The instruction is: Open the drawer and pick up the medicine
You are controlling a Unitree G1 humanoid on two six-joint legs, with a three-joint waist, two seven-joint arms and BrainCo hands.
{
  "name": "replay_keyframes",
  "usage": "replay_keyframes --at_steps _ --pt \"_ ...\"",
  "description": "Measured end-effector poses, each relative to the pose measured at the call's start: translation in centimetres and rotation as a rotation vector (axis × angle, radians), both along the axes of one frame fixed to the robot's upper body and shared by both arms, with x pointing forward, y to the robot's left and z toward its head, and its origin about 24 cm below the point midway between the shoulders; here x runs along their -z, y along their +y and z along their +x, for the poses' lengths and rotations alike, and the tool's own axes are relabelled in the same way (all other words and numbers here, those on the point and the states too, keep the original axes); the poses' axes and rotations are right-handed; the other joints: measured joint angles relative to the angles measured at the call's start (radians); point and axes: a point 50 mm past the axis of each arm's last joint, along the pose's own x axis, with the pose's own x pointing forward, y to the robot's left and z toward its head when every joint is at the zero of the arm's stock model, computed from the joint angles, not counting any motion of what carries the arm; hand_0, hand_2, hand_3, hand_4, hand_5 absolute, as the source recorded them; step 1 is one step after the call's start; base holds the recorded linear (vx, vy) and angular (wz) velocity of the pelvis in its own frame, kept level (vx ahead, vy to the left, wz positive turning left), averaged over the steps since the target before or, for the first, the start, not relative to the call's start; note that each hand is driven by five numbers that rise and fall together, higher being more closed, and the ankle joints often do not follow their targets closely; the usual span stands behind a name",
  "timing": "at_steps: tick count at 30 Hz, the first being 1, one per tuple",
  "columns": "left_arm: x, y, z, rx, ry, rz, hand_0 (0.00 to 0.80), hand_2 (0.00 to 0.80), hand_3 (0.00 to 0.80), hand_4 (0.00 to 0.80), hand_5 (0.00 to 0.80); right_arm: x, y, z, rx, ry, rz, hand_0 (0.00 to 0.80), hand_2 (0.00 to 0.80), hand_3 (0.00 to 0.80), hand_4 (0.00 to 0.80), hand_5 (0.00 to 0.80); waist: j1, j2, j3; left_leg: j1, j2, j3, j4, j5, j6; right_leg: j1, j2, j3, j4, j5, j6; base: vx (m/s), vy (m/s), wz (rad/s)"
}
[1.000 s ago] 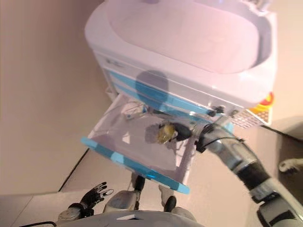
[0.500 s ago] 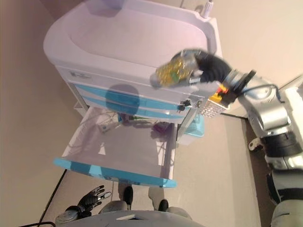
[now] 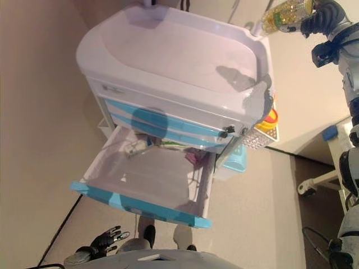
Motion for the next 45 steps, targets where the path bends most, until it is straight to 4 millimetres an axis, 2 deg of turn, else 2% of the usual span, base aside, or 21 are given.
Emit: replay_keyframes --at_steps 7,13,17,21,24,30,31,32,40,45 --pt "-0.9 2.0 0.6 0.018 -0.009 0.062 0.000 0.000 0.000 0.000 0.000 -1.0 -1.2 0.2 0.189 0.085 -0.222 0.800 0.800 0.800 0.800 0.800 0.052 -0.044 0.033 -0.066 0.000 -0.027 0.018 0.009 -0.005 -0.044 0.005 -0.028 -0.002 0.002 -0.004 -0.034 -0.059 0.13" --pt "-2.4 2.5 4.0 0.047 -0.121 0.080 0.000 0.000 0.000 0.000 0.000 -1.7 -1.4 0.1 0.248 0.117 -0.295 0.800 0.800 0.800 0.800 0.800 0.089 -0.066 0.122 -0.140 0.000 -0.057 0.053 0.010 -0.009 -0.089 0.012 -0.055 0.003 0.006 -0.009 -0.056 -0.048 0.16" --pt "-3.2 2.1 6.1 0.058 -0.193 0.076 0.000 0.000 0.000 0.000 0.000 -2.1 -1.3 0.0 0.242 0.141 -0.314 0.800 0.800 0.800 0.800 0.800 0.115 -0.068 0.179 -0.166 -0.001 -0.065 0.063 0.014 -0.009 -0.106 0.013 -0.053 0.004 0.008 -0.012 -0.009 -0.007 0.07" --pt "-3.5 2.1 6.8 0.066 -0.210 0.079 0.000 0.000 0.000 0.000 0.000 -2.5 -1.2 0.0 0.222 0.146 -0.310 0.800 0.800 0.800 0.800 0.800 0.115 -0.072 0.189 -0.165 -0.002 -0.067 0.063 0.012 -0.011 -0.105 0.014 -0.052 0.004 0.008 -0.012 0.004 0.013 0.01" --pt "-3.8 1.8 7.5 0.093 -0.236 0.078 0.000 0.000 0.000 0.000 0.000 -2.6 -1.3 -0.1 0.209 0.140 -0.286 0.800 0.800 0.800 0.800 0.800 0.115 -0.066 0.196 -0.164 -0.002 -0.065 0.064 0.012 -0.011 -0.105 0.014 -0.051 0.005 0.008 -0.012 0.006 0.047 -0.03" --pt "-3.8 1.7 7.6 0.112 -0.232 0.078 0.000 0.000 0.000 0.000 0.000 -2.6 -1.4 0.0 0.192 0.110 -0.239 0.800 0.800 0.800 0.800 0.800 0.111 -0.046 0.210 -0.159 -0.001 -0.063 0.065 0.012 -0.011 -0.105 0.013 -0.048 0.012 0.010 -0.015 -0.004 0.012 -0.01" --pt "-3.9 1.7 7.6 0.115 -0.231 0.080 0.000 0.000 0.000 0.000 0.000 -2.6 -1.4 -0.1 0.191 0.106 -0.238 0.311 0.311 0.311 0.311 0.311 0.111 -0.044 0.211 -0.159 -0.001 -0.063 0.065 0.012 -0.011 -0.105 0.013 -0.048 0.012 0.011 -0.014 0.000 0.000 0.00" --pt "-3.9 1.8 7.6 0.117 -0.231 0.081 0.000 0.000 0.000 0.000 0.000 -2.6 -1.5 -0.1 0.191 0.102 -0.233 0.000 0.000 0.000 0.000 0.000 0.109 -0.043 0.212 -0.159 0.000 -0.061 0.065 0.012 -0.011 -0.106 0.013 -0.047 0.012 0.012 -0.014 0.000 0.000 0.00" --pt "-4.0 1.8 7.7 0.118 -0.234 0.083 0.000 0.000 0.000 0.000 0.000 -1.0 -1.4 0.3 0.168 0.134 -0.237 0.000 0.000 0.000 0.000 0.000 0.105 -0.034 0.218 -0.147 -0.001 -0.049 0.064 0.014 -0.007 -0.102 0.011 -0.027 0.012 0.015 -0.014 0.000 0.011 -0.07" --pt "-3.9 1.8 7.7 0.118 -0.234 0.082 0.000 0.000 0.000 0.000 0.000 -1.3 -1.4 0.3 0.176 0.095 -0.243 0.000 0.000 0.000 0.000 0.000 0.098 -0.025 0.223 -0.125 0.001 -0.041 0.062 0.014 -0.007 -0.084 0.011 -0.023 0.010 0.018 -0.013 0.022 -0.008 -0.05"
